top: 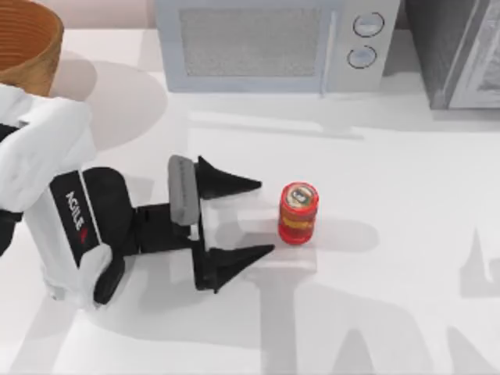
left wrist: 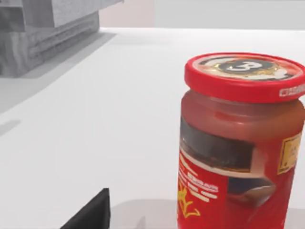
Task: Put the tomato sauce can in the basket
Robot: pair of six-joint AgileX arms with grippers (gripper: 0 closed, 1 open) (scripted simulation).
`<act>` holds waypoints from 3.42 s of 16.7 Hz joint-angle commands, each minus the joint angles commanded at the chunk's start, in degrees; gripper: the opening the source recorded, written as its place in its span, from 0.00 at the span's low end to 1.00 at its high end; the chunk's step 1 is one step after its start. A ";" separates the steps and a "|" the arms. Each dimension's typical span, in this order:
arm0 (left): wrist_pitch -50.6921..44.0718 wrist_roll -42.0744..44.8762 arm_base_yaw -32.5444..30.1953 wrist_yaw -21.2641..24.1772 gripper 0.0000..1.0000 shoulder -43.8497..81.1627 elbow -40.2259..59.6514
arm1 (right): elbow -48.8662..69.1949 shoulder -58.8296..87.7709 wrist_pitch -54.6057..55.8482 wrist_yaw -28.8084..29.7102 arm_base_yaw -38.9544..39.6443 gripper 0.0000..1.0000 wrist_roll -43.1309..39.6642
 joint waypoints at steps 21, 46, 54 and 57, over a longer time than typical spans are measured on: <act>-6.58 -0.51 -9.69 -9.67 0.77 1.95 9.06 | 0.00 0.00 0.00 0.00 0.00 1.00 0.00; -10.73 -3.74 -7.49 -1.99 0.00 -4.82 13.05 | 0.00 0.00 0.00 0.00 0.00 1.00 0.00; -39.13 -4.06 24.22 11.64 0.00 -17.02 32.55 | 0.00 0.00 0.00 0.00 0.00 1.00 0.00; -52.84 -2.23 37.51 12.96 0.00 -19.46 38.84 | 0.00 0.00 0.00 0.00 0.00 1.00 0.00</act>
